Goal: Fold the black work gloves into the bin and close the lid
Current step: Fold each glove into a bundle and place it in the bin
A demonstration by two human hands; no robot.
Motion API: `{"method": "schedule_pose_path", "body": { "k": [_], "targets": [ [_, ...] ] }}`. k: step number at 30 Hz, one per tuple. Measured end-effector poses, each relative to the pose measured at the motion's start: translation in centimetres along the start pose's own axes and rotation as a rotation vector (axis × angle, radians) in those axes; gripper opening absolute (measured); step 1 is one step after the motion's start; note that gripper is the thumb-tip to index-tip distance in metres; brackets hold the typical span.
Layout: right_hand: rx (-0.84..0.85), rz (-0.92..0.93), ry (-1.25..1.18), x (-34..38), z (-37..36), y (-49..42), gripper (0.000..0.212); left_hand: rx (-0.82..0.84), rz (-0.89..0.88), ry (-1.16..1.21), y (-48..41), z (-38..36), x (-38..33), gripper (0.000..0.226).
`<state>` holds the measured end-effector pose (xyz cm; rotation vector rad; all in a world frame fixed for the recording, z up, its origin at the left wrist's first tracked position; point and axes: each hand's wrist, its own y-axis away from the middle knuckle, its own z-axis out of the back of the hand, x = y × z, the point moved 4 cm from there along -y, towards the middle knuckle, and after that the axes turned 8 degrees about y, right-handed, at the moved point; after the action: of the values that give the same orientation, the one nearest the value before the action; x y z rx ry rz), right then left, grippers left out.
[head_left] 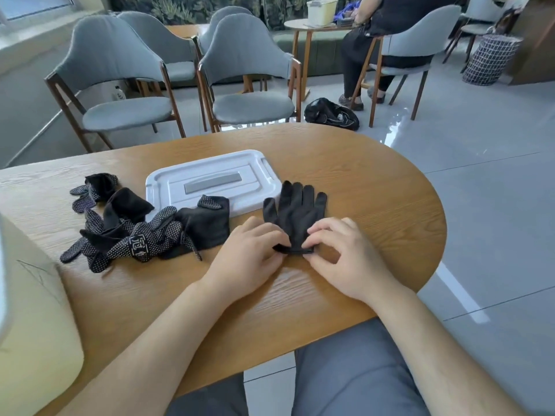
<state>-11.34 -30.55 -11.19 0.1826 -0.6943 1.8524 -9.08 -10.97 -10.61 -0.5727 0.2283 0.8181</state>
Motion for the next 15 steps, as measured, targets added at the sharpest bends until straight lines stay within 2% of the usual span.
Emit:
{"method": "schedule_pose_path", "body": {
  "k": [5,8,10,12,15],
  "targets": [
    [0.086,0.085,-0.034,0.5,1.1,1.8,0.009,0.007,-0.171,0.036,2.1,0.1,-1.4,0.011],
    [0.144,0.104,-0.049,0.9,1.5,2.4,0.013,0.045,-0.203,0.112,2.7,0.0,-2.2,0.008],
    [0.161,0.092,-0.075,1.3,1.9,2.2,0.015,0.039,-0.183,0.157,2.8,0.2,-2.4,0.018],
    [0.144,0.077,-0.104,1.9,2.1,1.4,0.017,-0.042,-0.124,0.171,2.7,0.8,-2.3,0.024],
    [0.097,0.051,-0.113,3.4,1.4,-1.0,0.018,-0.301,0.037,0.06,2.3,2.5,-0.9,0.017]
  ]
}}
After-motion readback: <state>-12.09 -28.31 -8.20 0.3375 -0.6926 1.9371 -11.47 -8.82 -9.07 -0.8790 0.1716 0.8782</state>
